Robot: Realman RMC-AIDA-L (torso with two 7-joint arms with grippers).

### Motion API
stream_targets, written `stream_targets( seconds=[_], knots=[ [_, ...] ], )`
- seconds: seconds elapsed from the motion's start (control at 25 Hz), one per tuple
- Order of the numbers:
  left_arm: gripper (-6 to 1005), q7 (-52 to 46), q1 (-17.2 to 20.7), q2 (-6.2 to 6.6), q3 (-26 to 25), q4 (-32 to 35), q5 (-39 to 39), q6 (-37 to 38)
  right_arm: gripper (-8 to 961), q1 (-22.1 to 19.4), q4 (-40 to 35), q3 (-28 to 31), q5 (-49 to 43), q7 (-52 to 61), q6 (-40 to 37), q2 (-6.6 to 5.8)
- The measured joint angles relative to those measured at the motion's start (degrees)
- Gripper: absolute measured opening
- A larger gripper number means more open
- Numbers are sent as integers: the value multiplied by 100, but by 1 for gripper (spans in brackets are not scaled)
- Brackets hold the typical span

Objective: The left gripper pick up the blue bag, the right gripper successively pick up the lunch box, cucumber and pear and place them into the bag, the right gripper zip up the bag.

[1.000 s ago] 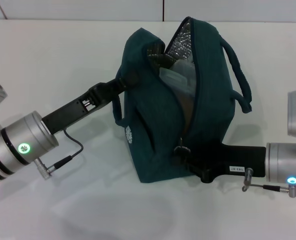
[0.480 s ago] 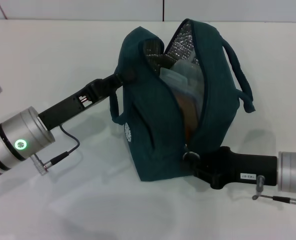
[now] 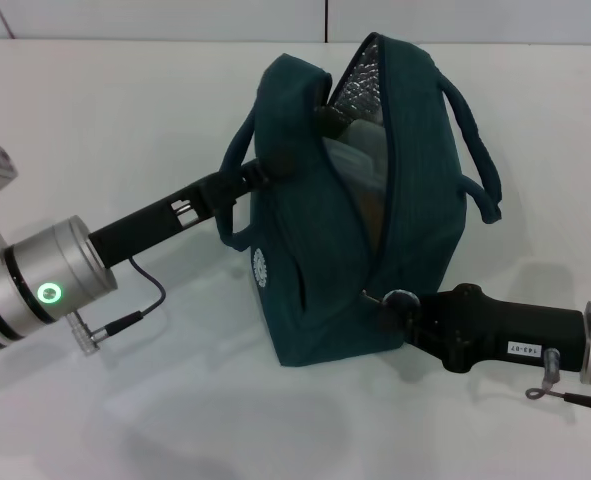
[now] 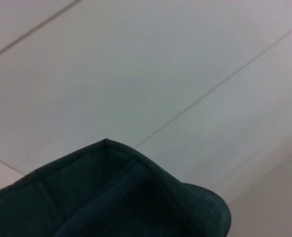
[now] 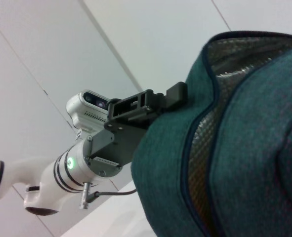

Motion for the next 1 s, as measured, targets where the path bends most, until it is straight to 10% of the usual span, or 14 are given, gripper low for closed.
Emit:
stream_targets(
  seconds=[0.56,1.0],
  knots=[
    [704,1323,127,77,-37,2,101,894,13,-3,9,17,-3,-119,-389,-12],
    [708,2548,944,-30,3,-79,680,595,15,7,4,468,-13,-424,-1038,-20]
  ],
)
